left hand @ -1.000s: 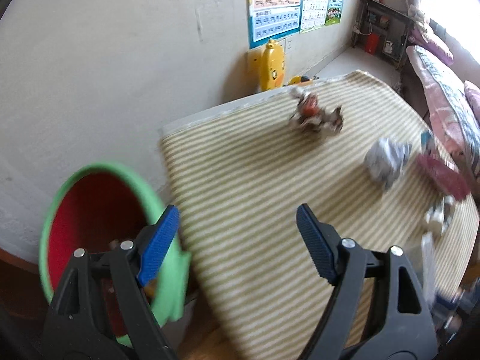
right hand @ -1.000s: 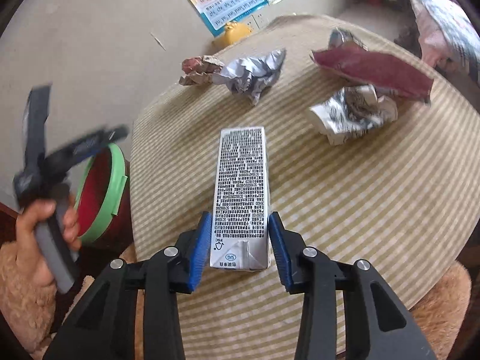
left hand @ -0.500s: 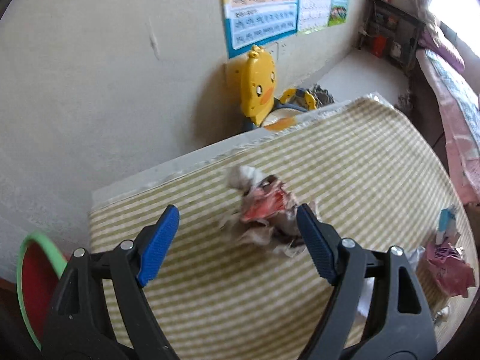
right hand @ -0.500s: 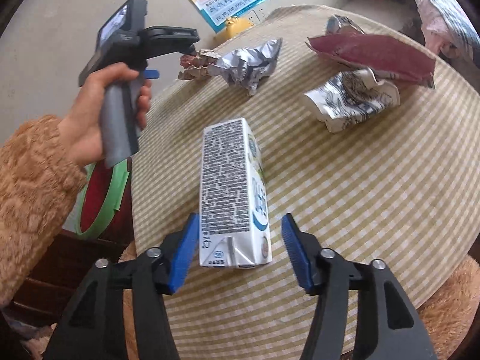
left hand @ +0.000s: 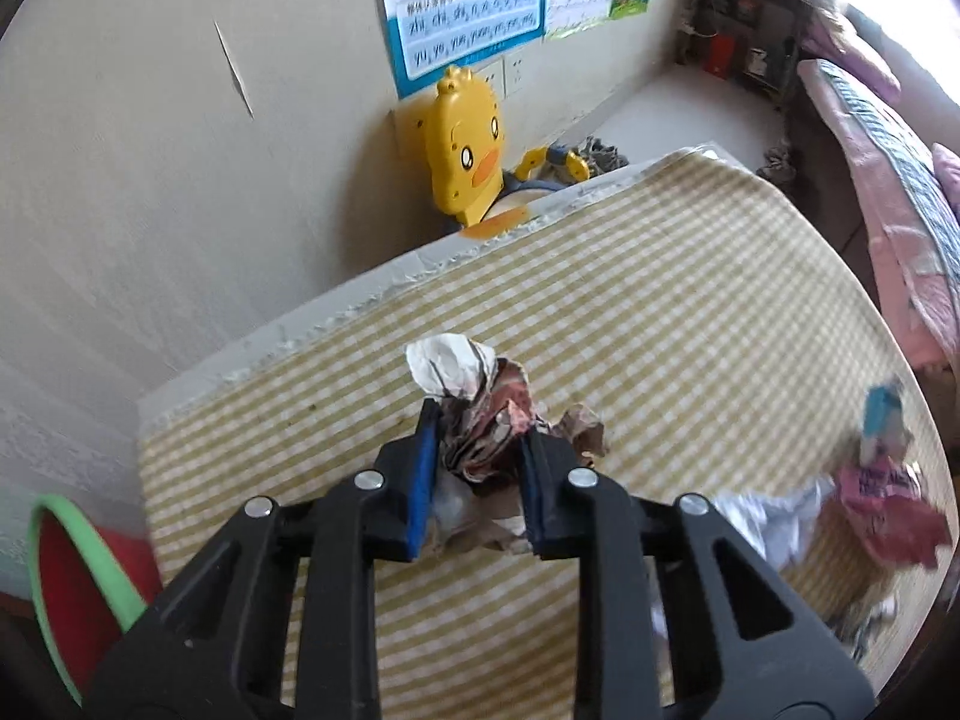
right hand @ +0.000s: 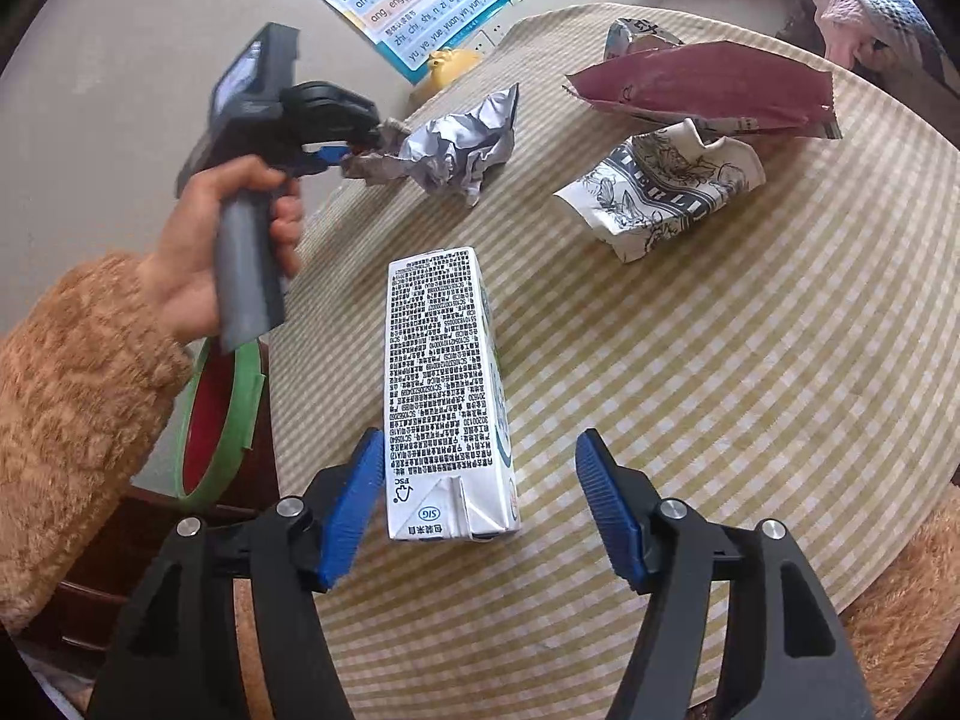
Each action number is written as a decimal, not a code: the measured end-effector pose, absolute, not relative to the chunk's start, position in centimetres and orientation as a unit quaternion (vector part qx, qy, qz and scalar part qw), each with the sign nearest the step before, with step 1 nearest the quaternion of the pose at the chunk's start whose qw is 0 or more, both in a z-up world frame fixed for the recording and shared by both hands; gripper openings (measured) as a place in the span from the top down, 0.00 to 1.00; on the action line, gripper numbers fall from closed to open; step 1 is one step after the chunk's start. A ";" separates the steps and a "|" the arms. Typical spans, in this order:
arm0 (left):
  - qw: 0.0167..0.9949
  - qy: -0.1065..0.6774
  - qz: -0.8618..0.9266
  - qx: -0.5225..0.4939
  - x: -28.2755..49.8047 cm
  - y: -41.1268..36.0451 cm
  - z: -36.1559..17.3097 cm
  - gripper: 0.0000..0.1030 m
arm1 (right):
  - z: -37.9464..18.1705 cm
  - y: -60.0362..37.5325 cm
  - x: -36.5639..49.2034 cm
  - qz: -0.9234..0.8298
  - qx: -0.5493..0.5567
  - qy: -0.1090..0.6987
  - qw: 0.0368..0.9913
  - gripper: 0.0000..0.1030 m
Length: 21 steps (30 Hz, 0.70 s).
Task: Collect trash
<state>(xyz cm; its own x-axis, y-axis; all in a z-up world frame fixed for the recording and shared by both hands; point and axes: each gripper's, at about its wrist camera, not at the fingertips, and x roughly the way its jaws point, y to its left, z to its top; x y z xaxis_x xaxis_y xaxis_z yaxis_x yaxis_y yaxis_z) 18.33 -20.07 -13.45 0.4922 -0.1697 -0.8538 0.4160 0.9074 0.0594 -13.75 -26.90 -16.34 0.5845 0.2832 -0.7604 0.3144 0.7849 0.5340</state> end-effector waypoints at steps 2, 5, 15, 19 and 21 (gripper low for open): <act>0.857 0.465 -0.180 0.131 17.0 -19.0 -12.6 0.77 | -16.2 -26.8 -13.8 -0.013 0.324 0.456 0.829 0.39; 0.858 0.458 -0.190 0.132 14.7 -17.1 -11.5 0.77 | -16.1 -26.9 -13.5 -0.020 0.318 0.457 0.830 0.39; 0.878 0.407 -0.204 0.148 6.1 -9.4 -8.0 0.77 | -15.9 -25.5 -12.8 -0.042 0.288 0.471 0.833 0.38; 0.874 0.427 -0.199 0.121 4.5 -6.1 -7.8 0.77 | -15.6 -24.9 -12.6 -0.050 0.277 0.477 0.833 0.38; 0.873 0.431 -0.193 0.118 4.1 -5.1 -7.8 0.77 | -15.4 -24.6 -12.5 -0.054 0.272 0.479 0.833 0.38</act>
<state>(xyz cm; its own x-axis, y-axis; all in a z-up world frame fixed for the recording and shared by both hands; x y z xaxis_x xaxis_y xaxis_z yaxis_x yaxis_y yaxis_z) 4.05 -5.13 -7.84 0.5531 -0.2366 -0.7988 0.4393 0.8975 0.0384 -12.49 -24.58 -15.44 0.5358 0.1710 -0.8269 0.3495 0.8466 0.4015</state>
